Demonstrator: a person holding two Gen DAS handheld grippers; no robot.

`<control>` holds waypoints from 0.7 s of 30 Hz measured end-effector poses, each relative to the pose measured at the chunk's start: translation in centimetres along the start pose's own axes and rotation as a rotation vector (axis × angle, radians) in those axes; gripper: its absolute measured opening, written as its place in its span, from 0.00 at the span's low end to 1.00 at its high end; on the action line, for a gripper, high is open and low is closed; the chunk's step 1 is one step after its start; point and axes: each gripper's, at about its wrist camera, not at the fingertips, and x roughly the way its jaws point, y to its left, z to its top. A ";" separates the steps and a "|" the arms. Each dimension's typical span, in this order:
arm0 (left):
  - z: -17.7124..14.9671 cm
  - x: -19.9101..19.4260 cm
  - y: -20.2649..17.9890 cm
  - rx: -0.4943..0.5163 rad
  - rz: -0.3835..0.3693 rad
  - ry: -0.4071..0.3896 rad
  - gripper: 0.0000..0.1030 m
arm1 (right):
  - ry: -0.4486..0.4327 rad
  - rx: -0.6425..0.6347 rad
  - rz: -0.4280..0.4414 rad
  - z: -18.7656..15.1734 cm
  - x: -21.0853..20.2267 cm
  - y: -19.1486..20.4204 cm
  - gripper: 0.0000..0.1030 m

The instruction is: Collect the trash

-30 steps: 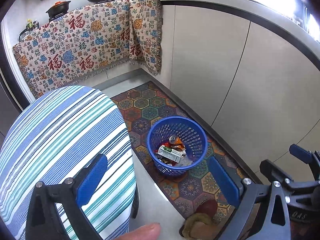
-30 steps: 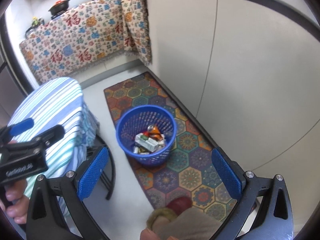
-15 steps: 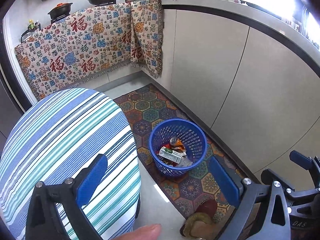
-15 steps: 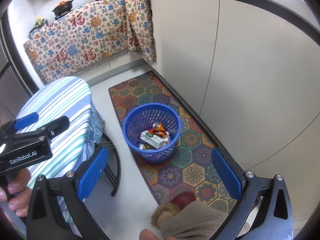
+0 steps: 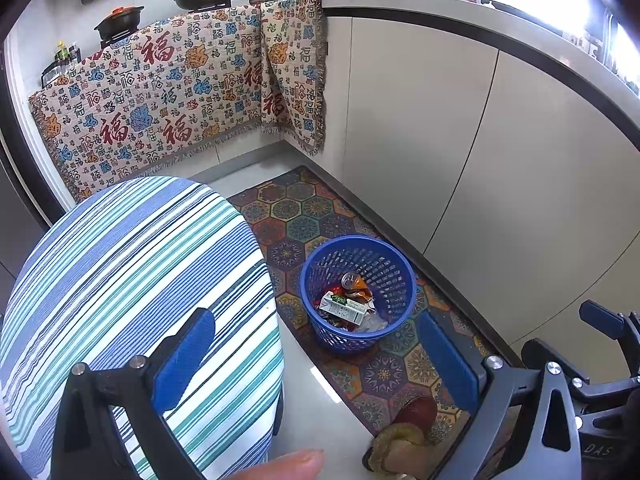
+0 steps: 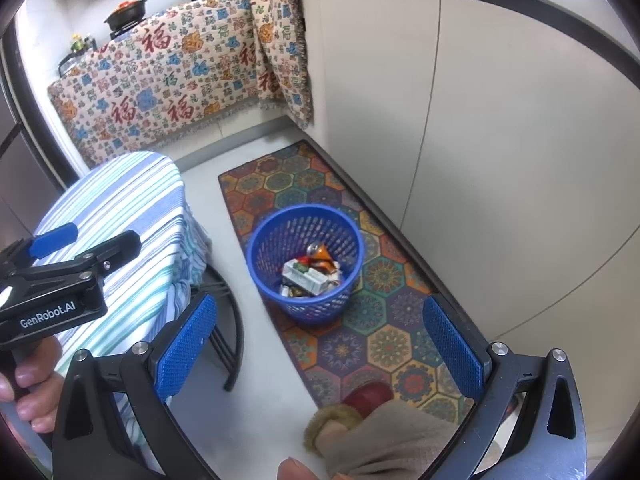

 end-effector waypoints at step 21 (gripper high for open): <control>0.0 0.1 -0.1 0.005 0.010 0.006 1.00 | 0.004 -0.003 0.000 0.3 0.0 -0.5 1.00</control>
